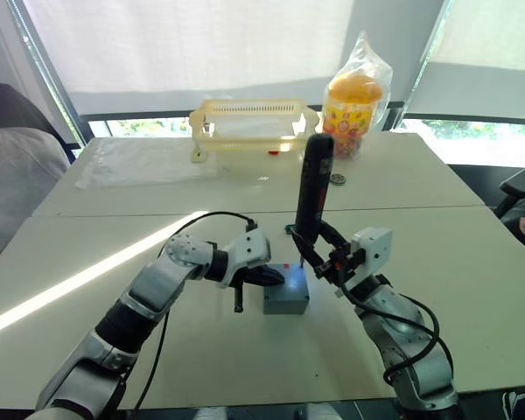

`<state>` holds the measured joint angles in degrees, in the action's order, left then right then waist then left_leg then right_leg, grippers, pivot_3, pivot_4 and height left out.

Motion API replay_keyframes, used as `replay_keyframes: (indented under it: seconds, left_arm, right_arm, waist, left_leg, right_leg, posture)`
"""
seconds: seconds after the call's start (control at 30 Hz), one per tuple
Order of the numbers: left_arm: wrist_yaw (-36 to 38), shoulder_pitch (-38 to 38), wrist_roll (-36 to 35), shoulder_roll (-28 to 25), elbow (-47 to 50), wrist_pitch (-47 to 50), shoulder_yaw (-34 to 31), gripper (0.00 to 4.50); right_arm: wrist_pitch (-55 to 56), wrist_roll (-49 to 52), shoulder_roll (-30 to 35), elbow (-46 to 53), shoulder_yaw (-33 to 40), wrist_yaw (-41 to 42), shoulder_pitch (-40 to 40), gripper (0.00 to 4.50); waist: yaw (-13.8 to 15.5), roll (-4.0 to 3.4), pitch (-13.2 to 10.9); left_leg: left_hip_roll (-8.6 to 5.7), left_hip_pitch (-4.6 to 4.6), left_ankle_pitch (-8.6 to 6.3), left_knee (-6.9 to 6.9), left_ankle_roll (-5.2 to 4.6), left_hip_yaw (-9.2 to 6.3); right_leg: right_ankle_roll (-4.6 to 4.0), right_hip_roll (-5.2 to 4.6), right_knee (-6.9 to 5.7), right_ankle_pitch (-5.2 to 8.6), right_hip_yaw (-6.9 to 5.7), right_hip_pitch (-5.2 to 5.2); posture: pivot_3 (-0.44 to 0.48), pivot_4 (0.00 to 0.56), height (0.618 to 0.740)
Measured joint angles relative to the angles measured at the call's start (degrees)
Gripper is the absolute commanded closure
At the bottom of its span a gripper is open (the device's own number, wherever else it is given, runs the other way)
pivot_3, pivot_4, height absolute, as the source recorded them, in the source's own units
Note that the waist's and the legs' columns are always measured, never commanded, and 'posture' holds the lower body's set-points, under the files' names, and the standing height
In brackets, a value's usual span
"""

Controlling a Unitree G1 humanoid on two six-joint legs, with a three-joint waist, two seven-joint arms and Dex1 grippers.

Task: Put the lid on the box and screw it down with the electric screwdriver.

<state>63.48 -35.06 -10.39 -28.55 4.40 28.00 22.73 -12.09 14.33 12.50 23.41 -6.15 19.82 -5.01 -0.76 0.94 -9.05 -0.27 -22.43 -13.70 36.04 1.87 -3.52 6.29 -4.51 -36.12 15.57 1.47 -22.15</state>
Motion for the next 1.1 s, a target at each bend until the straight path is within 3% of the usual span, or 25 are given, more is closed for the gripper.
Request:
replay_keyframes:
  seconds: [0.47,0.73,1.1]
  left_arm:
    - [-0.21,0.01,-0.01,0.03,0.19,0.00,0.04,4.50]
    - [-0.13,0.04,-0.03,0.02,0.24,-0.17,0.05,4.50]
    - [0.17,-0.55,-0.06,0.03,0.17,-1.09,0.01,4.50]
  right_arm:
    - [3.95,-0.53,-2.13,-4.29,0.46,-0.54,-2.02,2.74]
    - [2.26,0.10,-1.71,1.53,1.93,-0.89,1.70,2.74]
    - [-7.35,1.17,-0.89,8.51,3.95,-4.79,-0.94,2.74]
  waist:
    - [0.02,-0.04,-0.03]
    - [0.11,-0.11,-0.13]
    - [0.08,-0.31,-0.37]
  left_leg:
    - [0.03,-0.01,0.00,-0.01,0.00,-0.02]
    - [0.04,-0.07,0.00,-0.02,0.01,-0.03]
    - [-0.09,-0.66,0.00,-0.01,0.00,0.02]
  right_leg:
    - [0.00,-0.04,0.02,0.00,0.01,-0.02]
    - [0.00,-0.09,0.04,0.01,0.01,-0.07]
    - [0.03,-0.06,0.03,-0.02,-0.04,-0.61]
  posture:
    - [0.000,0.150,0.740]
    - [0.000,0.150,0.740]
    - [0.000,0.150,0.740]
